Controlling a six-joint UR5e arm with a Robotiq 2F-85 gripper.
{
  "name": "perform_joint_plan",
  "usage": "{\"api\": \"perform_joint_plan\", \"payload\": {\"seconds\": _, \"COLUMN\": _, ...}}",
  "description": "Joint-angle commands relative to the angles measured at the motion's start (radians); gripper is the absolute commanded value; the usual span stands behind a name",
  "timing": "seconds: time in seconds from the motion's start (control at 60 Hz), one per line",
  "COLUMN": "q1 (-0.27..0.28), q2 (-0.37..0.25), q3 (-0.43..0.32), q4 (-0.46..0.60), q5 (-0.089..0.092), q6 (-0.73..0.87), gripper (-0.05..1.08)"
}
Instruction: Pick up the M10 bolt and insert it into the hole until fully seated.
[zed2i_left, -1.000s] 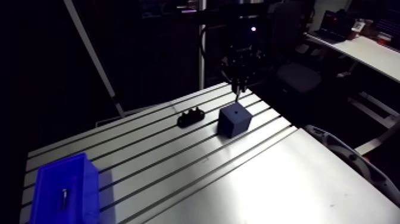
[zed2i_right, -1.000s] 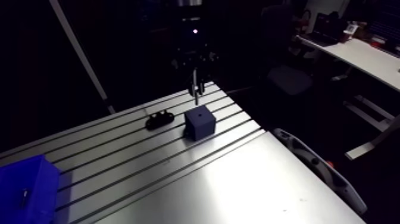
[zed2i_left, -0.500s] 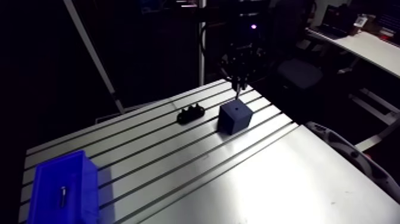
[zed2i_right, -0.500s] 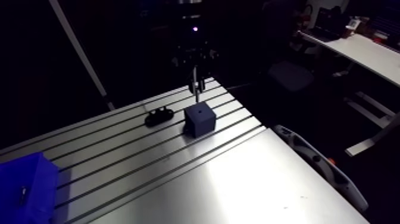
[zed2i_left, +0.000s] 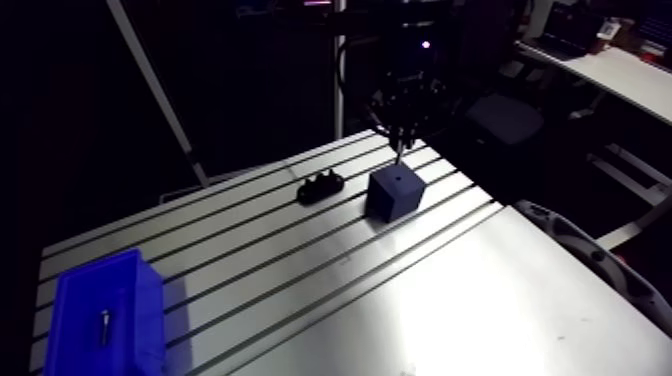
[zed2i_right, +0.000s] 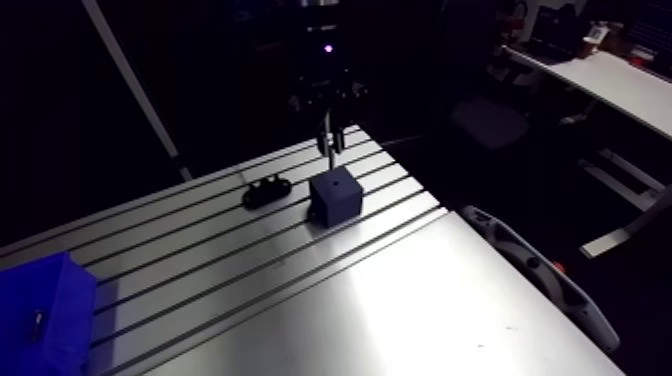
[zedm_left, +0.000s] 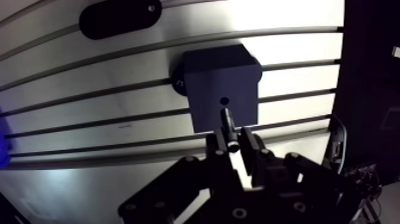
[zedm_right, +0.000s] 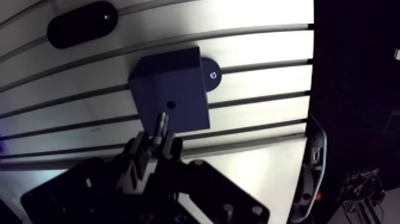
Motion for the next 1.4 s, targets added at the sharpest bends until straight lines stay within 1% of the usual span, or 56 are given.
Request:
{"api": "perform_joint_plan", "payload": {"seconds": 0.017, "q1": 0.001, "q2": 0.002, "q3": -0.001, "q4": -0.007, "q5": 0.001, "q6": -0.002, "gripper": 1.08}}
{"api": "perform_joint_plan", "payload": {"seconds": 0.467, "q1": 0.001, "q2": 0.016, "q3": 0.006, "q4": -0.008, "q5": 0.0, "q6": -0.002, "gripper": 1.08}}
{"api": "perform_joint_plan", "payload": {"seconds": 1.05, "q1": 0.001, "q2": 0.017, "q3": 0.008, "q4": -0.009, "q5": 0.0, "q6": 0.0, "gripper": 1.08}}
{"api": "perform_joint_plan", "payload": {"seconds": 1.4, "q1": -0.008, "q2": 0.024, "q3": 0.011, "q4": -0.009, "q5": 0.0, "q6": 0.0, "gripper": 1.08}}
